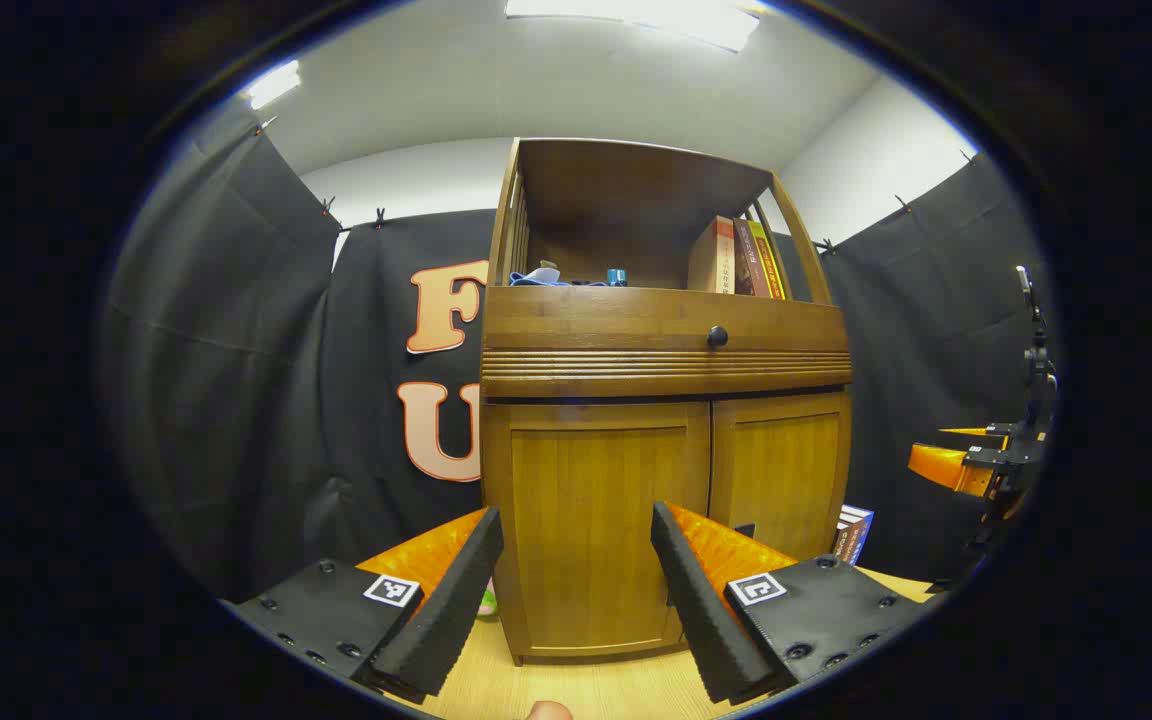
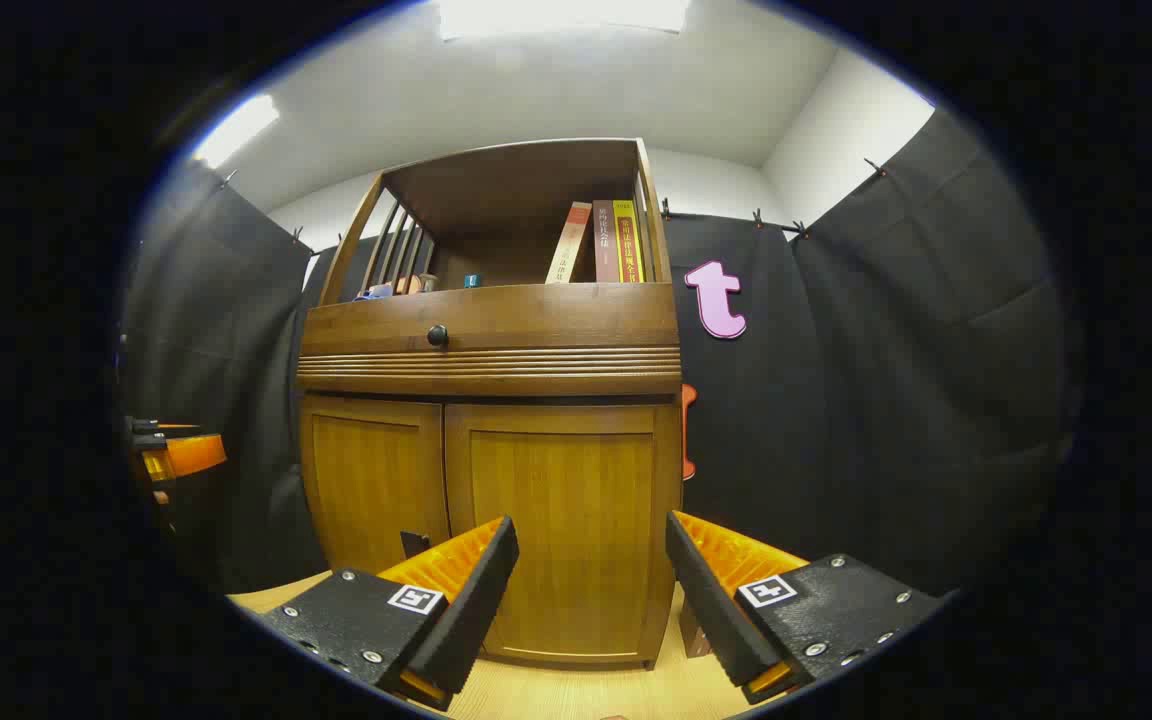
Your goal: Open the right door of the double-door shoe cabinet with the right hand, and open the left door with the left hand.
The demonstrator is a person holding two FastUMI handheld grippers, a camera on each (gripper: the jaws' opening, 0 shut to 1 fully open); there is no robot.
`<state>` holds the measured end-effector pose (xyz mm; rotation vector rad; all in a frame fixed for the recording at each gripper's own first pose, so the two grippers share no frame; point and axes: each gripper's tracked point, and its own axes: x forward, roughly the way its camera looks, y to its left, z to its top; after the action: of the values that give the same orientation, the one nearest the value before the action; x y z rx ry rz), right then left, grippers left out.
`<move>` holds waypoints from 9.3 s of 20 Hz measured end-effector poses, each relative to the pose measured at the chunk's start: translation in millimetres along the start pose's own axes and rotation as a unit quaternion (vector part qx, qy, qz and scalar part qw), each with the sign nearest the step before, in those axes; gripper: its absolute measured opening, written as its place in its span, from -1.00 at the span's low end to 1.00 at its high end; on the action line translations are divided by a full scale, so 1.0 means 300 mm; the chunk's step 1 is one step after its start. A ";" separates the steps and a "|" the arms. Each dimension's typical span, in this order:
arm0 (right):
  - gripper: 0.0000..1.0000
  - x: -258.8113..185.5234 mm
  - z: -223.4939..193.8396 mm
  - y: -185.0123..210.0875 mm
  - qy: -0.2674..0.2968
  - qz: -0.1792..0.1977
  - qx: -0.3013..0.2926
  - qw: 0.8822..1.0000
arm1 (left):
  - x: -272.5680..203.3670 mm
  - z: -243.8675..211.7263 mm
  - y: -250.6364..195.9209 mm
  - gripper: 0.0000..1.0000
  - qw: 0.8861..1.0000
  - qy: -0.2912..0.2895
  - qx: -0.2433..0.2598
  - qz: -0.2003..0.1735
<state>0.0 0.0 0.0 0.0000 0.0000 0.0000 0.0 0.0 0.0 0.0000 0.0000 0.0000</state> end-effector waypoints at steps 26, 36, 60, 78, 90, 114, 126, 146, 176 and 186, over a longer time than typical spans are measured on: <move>0.83 -0.019 -0.010 0.045 0.002 -0.001 -0.006 1.000 | -0.026 -0.015 0.032 0.90 1.000 0.008 -0.006 -0.004; 0.84 0.093 -0.223 0.225 0.048 0.042 0.007 0.998 | -0.049 -0.026 0.052 0.90 1.000 0.010 0.000 -0.001; 0.53 0.458 -0.683 0.486 0.118 0.057 -0.008 0.991 | -0.053 -0.101 0.186 0.90 0.999 0.017 0.024 0.036; -0.31 0.487 -0.703 0.479 0.124 0.048 0.019 0.991 | -0.121 -0.110 0.235 0.90 0.999 0.015 0.013 0.044; -0.37 0.368 -0.684 0.457 0.127 0.079 0.028 0.988 | -0.152 -0.113 0.235 0.91 0.999 0.017 0.010 0.047; -0.40 0.088 -0.597 0.305 0.133 0.122 0.039 0.983 | -0.212 -0.088 0.097 0.90 1.000 0.017 0.001 0.019; -0.48 -0.056 -0.558 0.141 0.124 0.095 0.016 0.988 | -0.223 -0.112 0.022 0.90 1.000 0.025 -0.004 0.003; -0.85 -0.190 -0.527 -0.201 0.110 0.012 -0.017 0.994 | -0.184 -0.173 -0.103 0.90 0.999 0.039 -0.003 -0.010; -0.89 -0.337 -0.430 -0.557 0.086 -0.084 -0.010 0.993 | 0.218 -0.476 -0.330 0.92 0.995 0.093 -0.011 -0.039; -0.88 -0.363 -0.366 -0.453 0.081 -0.073 -0.021 0.994 | 0.416 -0.608 -0.398 0.96 0.993 0.108 -0.002 -0.041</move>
<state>-108.9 -136.0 -109.9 -0.0424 0.1628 -0.1456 124.8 -119.4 -182.3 -0.0045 0.2174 -0.0820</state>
